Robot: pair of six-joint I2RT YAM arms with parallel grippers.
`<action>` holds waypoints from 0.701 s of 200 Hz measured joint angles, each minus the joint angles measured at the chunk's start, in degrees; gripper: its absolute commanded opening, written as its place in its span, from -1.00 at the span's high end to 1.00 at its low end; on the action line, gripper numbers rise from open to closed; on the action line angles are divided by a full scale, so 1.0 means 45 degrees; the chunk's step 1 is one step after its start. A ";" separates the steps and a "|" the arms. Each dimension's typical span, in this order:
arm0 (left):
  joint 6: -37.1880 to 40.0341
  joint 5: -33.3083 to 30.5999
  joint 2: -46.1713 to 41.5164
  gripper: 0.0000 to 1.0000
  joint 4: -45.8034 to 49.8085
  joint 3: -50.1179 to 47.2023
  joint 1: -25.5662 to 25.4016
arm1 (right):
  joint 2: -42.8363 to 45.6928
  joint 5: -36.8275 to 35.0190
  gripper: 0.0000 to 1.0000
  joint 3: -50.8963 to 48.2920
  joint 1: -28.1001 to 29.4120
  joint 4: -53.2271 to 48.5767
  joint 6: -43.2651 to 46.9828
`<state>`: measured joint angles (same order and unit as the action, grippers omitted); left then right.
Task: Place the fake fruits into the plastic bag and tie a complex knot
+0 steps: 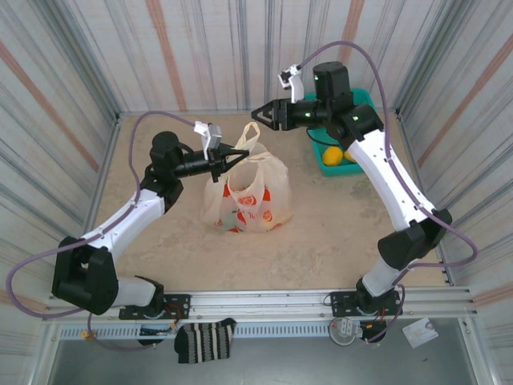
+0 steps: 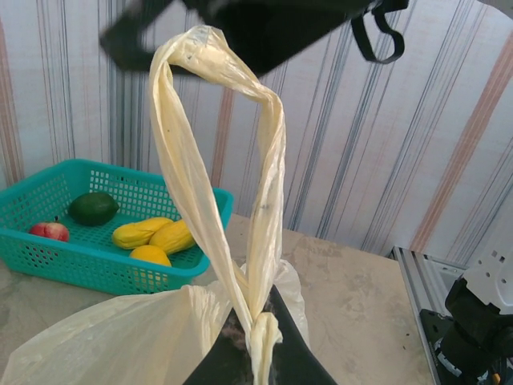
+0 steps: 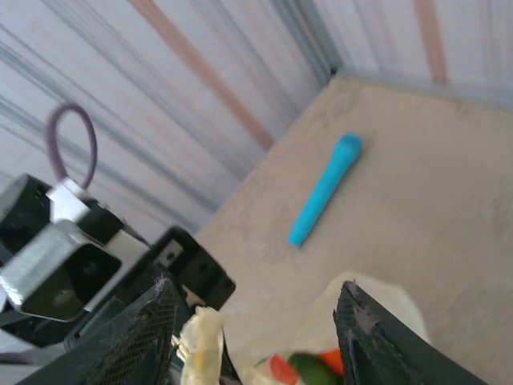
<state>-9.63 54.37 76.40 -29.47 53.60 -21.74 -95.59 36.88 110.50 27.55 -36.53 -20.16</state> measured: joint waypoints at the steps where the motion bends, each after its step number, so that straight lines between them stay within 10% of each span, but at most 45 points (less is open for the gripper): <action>1: 0.0000 0.0000 -0.0005 1.00 0.0005 0.0000 -0.0005 | -0.0029 0.0039 -0.02 0.0024 0.0015 -0.0068 -0.0034; 50: 0.0199 -0.0010 -0.0005 0.87 0.0257 0.0000 -0.0034 | -0.0525 0.0461 1.00 0.1001 0.0316 -0.1622 -0.0058; 100: 0.0583 -0.0437 -0.0005 0.74 0.0772 0.0000 -0.0034 | -0.0525 0.0481 1.00 0.1666 -0.0131 -0.1909 -0.0199; 140: 0.0826 -0.0656 -0.0005 1.00 0.1005 0.0000 -0.0034 | -0.0529 0.0471 1.00 0.1831 -0.0262 -0.1914 -0.0398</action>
<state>-5.91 51.42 76.38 -24.95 53.60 -21.89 -97.97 39.00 118.74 26.37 -45.15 -21.96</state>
